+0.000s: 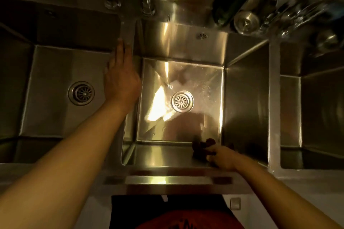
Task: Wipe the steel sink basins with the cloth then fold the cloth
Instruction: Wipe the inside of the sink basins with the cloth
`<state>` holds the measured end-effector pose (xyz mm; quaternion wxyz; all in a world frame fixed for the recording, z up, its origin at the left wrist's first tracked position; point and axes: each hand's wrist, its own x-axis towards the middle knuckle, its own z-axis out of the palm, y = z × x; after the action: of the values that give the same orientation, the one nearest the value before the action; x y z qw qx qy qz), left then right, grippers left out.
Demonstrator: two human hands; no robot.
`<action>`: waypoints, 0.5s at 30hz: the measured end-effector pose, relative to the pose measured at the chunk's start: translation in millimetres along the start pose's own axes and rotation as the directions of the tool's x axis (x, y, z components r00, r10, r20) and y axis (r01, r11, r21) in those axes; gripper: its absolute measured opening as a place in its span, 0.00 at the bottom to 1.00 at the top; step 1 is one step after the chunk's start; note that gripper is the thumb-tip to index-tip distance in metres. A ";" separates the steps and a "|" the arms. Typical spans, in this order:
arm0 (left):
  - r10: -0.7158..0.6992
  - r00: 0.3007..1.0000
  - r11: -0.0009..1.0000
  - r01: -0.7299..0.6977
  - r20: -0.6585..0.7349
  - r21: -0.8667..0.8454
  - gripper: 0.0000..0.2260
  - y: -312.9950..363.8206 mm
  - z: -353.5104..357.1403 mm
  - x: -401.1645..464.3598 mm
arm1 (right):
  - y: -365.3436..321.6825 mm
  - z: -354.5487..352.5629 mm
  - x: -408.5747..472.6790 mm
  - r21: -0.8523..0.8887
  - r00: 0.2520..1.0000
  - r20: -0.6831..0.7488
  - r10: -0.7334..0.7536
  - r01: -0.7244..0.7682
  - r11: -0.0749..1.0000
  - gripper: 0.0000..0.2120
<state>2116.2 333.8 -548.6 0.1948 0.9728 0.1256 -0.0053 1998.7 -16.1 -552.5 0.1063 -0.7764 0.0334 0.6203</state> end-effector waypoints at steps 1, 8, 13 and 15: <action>0.030 1.000 1.000 -0.030 0.003 -0.009 0.29 -0.4 0.5 0.0 | 2.5 -3.4 -1.4 -0.028 0.999 -0.015 0.029 -0.030 0.999 0.18; 0.063 0.995 0.997 -0.065 0.080 0.029 0.34 8.5 0.7 -44.5 | 15.8 -8.9 -7.6 -0.514 0.986 -0.161 0.048 -0.125 0.849 0.20; 0.035 0.995 0.995 -0.044 0.096 0.091 0.35 6.4 9.6 -65.6 | 25.3 -20.6 4.2 -0.784 0.993 -0.116 0.036 -0.114 0.611 0.20; 0.038 0.996 0.994 -0.046 0.086 0.099 0.35 6.1 12.1 -65.5 | 39.5 -26.5 18.3 -0.843 0.993 -0.080 0.087 -0.114 0.526 0.21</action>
<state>2054.7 308.0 -553.6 0.1505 0.9827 0.0963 -0.0484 2021.0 -58.7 -569.7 -0.3187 -0.7364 -0.2246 0.5530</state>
